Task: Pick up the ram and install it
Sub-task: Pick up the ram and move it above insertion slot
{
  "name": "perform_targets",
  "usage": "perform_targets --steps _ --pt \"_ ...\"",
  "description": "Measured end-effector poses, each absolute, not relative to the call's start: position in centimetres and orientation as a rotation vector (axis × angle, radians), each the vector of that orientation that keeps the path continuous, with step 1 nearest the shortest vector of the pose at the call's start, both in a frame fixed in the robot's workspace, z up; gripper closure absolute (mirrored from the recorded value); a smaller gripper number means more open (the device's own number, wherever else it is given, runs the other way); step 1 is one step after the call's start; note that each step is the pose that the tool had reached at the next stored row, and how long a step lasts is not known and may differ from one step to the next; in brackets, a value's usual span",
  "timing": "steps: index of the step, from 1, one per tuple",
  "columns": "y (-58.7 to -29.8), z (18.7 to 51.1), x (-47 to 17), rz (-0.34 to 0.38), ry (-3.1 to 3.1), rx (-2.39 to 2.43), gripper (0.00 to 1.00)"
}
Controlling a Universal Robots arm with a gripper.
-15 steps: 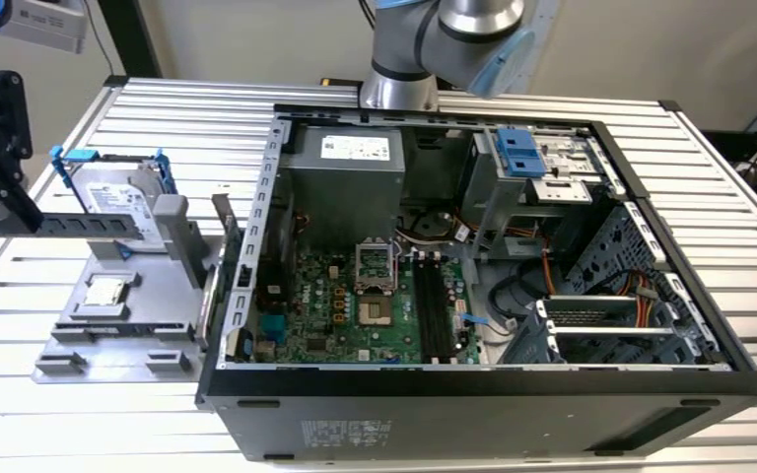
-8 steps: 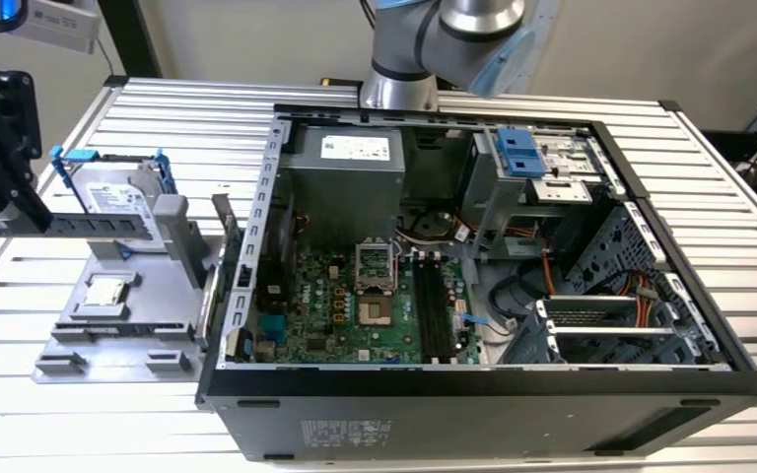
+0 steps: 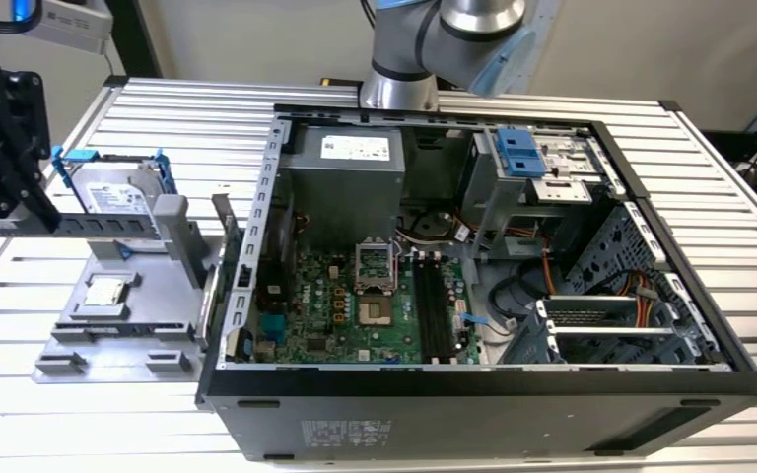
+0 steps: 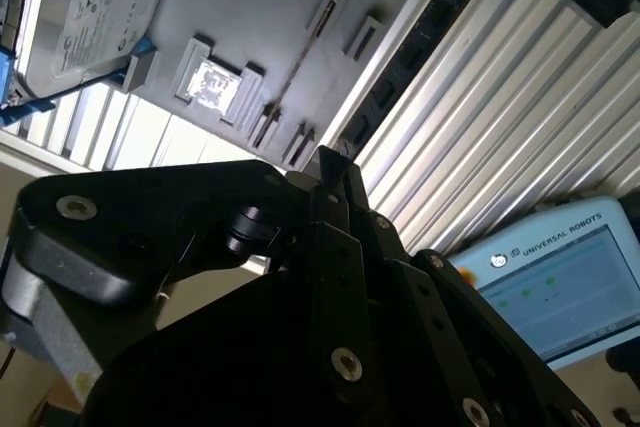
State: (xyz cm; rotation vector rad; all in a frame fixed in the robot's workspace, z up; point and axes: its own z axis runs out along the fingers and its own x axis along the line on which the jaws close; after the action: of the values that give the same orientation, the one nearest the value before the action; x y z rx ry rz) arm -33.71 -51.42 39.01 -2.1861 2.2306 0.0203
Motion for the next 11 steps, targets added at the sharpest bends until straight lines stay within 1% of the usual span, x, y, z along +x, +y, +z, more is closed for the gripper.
perform_targets --steps 11 --pt "-51.4 39.0 -31.2 0.021 2.231 -2.186 1.00"
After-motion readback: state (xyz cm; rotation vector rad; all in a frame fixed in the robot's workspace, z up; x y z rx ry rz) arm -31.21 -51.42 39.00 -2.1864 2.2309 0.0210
